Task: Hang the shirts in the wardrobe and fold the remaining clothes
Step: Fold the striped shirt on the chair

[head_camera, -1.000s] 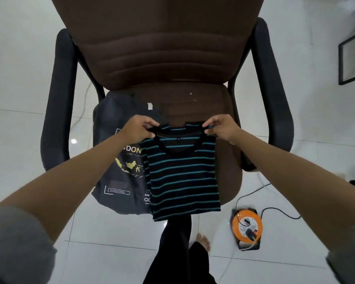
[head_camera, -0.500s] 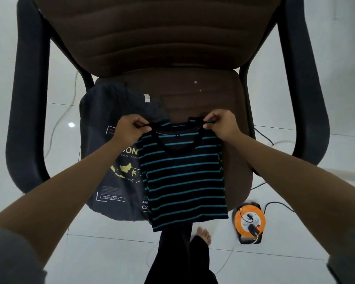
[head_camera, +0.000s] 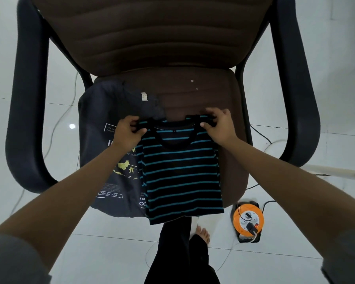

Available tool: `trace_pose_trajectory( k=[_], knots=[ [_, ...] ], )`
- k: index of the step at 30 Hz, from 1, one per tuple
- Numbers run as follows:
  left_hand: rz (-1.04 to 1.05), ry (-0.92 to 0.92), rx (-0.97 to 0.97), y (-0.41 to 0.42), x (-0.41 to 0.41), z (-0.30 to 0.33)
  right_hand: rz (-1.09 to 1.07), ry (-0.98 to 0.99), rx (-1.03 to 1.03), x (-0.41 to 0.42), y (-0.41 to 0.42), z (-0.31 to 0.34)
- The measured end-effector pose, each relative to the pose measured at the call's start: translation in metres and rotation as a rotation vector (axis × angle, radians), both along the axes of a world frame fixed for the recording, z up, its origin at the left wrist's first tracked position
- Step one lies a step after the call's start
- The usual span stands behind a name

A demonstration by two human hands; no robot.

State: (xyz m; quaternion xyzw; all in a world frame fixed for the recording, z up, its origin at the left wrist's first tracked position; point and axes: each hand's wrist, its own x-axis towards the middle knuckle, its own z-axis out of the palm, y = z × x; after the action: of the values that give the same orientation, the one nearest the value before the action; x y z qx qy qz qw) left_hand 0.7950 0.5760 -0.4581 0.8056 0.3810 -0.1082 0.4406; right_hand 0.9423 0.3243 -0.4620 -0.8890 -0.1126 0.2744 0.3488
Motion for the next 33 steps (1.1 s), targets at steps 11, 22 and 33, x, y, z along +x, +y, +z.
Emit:
trace_pose_trajectory(
  k=[11, 22, 33],
  knots=[
    [0.315, 0.046, -0.152, -0.080, -0.069, -0.002, -0.065, 0.033, -0.178, -0.082, -0.035, -0.004],
    [0.245, -0.053, -0.147, -0.067, -0.072, 0.002, 0.018, 0.237, 0.156, -0.076, -0.038, 0.005],
    [0.507, -0.053, -0.354, -0.014, -0.025, -0.042, -0.250, 0.211, 0.001, -0.044, -0.017, -0.011]
  ],
)
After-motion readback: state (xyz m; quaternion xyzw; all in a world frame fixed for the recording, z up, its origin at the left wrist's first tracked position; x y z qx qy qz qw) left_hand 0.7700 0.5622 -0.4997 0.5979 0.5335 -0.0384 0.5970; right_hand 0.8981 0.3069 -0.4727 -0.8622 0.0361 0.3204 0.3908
